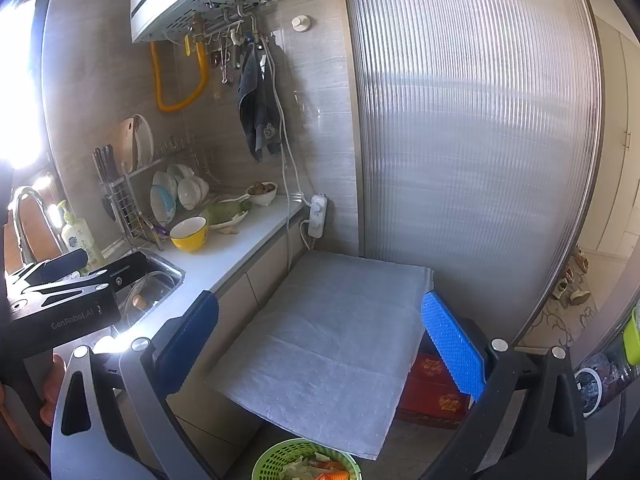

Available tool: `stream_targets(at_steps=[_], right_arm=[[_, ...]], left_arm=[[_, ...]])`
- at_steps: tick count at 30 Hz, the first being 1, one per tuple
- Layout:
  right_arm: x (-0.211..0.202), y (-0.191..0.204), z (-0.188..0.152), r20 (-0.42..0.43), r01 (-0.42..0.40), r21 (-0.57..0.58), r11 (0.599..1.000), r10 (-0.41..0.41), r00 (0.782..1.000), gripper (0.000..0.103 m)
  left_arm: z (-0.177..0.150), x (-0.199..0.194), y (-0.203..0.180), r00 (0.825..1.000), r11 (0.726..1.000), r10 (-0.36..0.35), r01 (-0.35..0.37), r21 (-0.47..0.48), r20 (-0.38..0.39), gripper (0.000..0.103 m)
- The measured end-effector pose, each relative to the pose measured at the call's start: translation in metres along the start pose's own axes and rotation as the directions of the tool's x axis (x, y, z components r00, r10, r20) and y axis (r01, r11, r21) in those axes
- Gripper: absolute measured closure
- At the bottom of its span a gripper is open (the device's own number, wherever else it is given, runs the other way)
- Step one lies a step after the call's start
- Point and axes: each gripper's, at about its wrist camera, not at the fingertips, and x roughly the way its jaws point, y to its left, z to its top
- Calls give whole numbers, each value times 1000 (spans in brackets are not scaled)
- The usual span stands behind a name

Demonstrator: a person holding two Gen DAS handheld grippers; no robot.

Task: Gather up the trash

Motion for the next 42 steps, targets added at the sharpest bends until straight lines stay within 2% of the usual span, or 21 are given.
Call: stream_targets(at_steps=[42], right_arm=[[2,-1,-6,-9,-3,-2,1000,3,1000,2]], left_arm=[[-2,-1,-2,1000,1000,18,-18,-10,-8,8]])
